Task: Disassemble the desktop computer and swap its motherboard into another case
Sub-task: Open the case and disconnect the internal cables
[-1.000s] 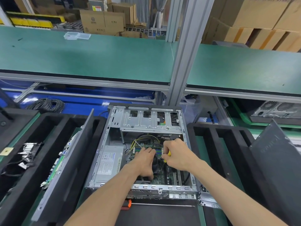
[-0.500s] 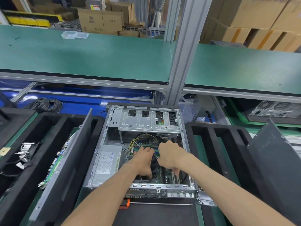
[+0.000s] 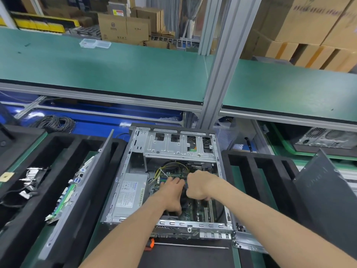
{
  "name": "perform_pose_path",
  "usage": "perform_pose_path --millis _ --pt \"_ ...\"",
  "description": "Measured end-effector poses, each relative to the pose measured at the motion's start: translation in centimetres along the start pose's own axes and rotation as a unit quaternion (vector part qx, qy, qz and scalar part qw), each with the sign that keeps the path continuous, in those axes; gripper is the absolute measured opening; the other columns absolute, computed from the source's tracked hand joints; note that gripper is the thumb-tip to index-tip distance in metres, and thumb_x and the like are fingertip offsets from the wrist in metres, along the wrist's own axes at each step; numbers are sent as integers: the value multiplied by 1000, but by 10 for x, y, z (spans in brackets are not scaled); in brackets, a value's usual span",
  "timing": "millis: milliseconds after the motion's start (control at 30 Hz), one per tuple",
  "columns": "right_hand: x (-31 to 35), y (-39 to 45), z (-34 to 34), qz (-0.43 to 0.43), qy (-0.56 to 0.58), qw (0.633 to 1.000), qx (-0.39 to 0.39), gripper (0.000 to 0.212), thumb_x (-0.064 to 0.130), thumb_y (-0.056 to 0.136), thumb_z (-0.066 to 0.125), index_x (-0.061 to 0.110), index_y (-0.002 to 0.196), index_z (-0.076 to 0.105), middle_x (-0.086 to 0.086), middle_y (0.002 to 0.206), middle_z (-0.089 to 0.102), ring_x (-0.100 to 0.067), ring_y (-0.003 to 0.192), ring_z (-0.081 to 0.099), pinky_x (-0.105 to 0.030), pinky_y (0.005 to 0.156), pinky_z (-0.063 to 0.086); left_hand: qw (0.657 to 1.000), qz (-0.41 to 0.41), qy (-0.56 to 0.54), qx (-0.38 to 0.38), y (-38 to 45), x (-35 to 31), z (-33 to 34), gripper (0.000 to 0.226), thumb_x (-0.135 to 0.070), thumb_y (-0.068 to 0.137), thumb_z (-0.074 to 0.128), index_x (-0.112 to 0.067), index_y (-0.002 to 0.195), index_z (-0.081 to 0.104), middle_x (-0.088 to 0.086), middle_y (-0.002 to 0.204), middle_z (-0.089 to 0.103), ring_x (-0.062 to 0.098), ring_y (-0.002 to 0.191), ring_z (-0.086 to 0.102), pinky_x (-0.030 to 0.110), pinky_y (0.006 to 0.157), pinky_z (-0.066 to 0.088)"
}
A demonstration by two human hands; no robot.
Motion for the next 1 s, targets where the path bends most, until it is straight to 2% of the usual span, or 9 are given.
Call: perform_pose_path --millis 100,167,300,400,533,667,800,900,1000 --pt "-7 -2 7 18 -13 996 84 15 9 89 42 2 82 54 -17 90 67 -25 66 56 -33 66 47 1000 -7 10 3 0 1 1 111 -43 60 91 -14 147 29 4 141 38 29 133 30 52 113 34" --pt "0 -5 3 -28 -117 993 -6 13 19 88 51 9 96 55 -9 98 64 -26 76 56 -37 70 43 1000 -6 9 4 1 1 1 110 -43 61 91 -15 148 30 5 142 37 30 134 28 53 113 32" --pt "41 -17 11 -205 -322 914 -141 14 20 83 69 20 83 55 -6 93 66 -20 60 41 -37 62 37 999 -13 22 40 3 0 5 101 -44 68 86 -20 152 34 3 153 28 35 143 15 56 118 23" --pt "22 -11 4 -142 -193 960 -146 15 19 82 67 13 95 62 -10 100 64 -28 75 58 -37 64 38 1000 -8 17 23 2 0 4 103 -44 64 87 -18 149 35 5 146 34 32 136 23 53 115 29" --pt "-15 -4 10 22 6 1000 -2 39 19 89 45 6 125 54 -16 110 61 -33 91 60 -40 82 54 1000 -4 12 -5 0 1 0 106 -43 59 90 -13 143 32 5 137 40 28 128 32 48 108 39" --pt "6 -10 7 -43 -127 989 -59 31 23 90 55 12 119 59 -10 112 61 -30 92 61 -39 73 45 1000 0 19 -3 3 1 2 105 -44 60 89 -16 146 35 5 140 39 29 131 29 49 111 36" --pt "47 -20 20 -180 -313 921 -143 17 20 91 67 14 107 67 -8 107 66 -26 87 62 -38 65 41 998 -6 55 35 7 1 7 102 -48 68 82 -21 152 31 5 152 29 32 139 20 52 118 25" --pt "32 -16 10 -131 -215 959 -133 27 19 89 67 11 114 64 -10 112 62 -30 95 65 -39 68 43 999 -9 42 33 6 1 6 105 -48 66 85 -22 153 31 5 152 29 34 141 18 53 118 24" --pt "-1 -11 8 -1 -46 999 -8 29 19 93 50 5 117 59 -12 105 59 -29 75 68 -38 68 53 1000 -6 15 -3 4 2 2 107 -45 58 91 -16 143 34 4 141 39 29 132 30 51 111 35"
Point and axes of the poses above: each hand's wrist, its own y-axis towards the middle knuckle, its own z-axis out of the palm, x = y × z, the point moved 6 cm from there along y, towards the middle knuckle
